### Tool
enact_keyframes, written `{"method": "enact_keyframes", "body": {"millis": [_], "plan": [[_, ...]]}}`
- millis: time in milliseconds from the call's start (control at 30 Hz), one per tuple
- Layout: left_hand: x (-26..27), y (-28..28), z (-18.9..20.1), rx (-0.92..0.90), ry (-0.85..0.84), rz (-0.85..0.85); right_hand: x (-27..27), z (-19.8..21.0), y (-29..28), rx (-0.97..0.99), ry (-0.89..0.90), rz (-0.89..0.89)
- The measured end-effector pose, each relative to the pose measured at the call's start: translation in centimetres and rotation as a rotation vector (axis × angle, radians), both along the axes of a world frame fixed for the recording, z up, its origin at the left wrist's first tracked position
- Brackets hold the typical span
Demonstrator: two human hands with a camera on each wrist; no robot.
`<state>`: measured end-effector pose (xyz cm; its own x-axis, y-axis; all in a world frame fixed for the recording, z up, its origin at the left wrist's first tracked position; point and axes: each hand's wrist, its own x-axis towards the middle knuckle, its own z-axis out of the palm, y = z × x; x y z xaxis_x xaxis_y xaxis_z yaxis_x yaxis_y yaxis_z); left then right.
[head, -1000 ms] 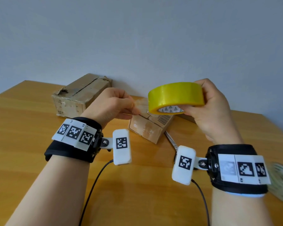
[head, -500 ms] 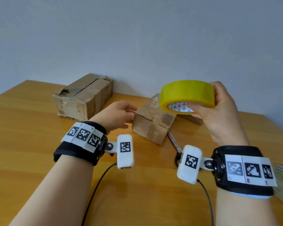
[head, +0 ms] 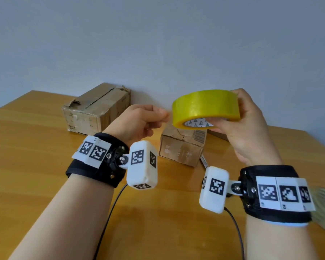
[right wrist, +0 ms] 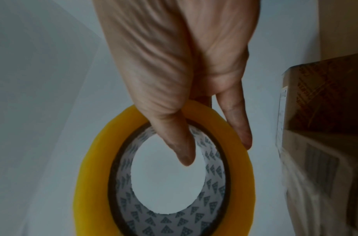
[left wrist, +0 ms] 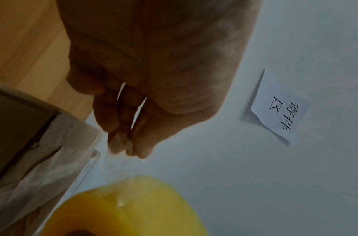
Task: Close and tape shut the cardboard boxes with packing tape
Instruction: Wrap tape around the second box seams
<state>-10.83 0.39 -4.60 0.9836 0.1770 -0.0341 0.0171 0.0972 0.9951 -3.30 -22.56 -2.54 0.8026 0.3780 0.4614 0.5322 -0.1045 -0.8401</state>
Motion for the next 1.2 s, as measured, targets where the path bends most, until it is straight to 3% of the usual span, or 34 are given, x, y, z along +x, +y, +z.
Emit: {"method": "enact_keyframes", "body": {"millis": [467, 800, 1033, 1200], "plan": [[-1.4, 0.3, 1.5, 0.072, -0.048, 0.075, 0.0, 0.3, -0.6, -0.111, -0.164, -0.090], [-0.5, -0.3, 0.9, 0.192, -0.248, 0.144, 0.3, 0.4, -0.9, -0.046, -0.093, -0.185], [0.0, -0.8, 0.3, 0.299, -0.128, 0.213, 0.3, 0.2, -0.8, -0.198, -0.013, -0.199], [0.1, -0.4, -0.2, 0.390, -0.085, 0.230, 0.1, 0.1, -0.3, -0.258, -0.080, -0.209]]}}
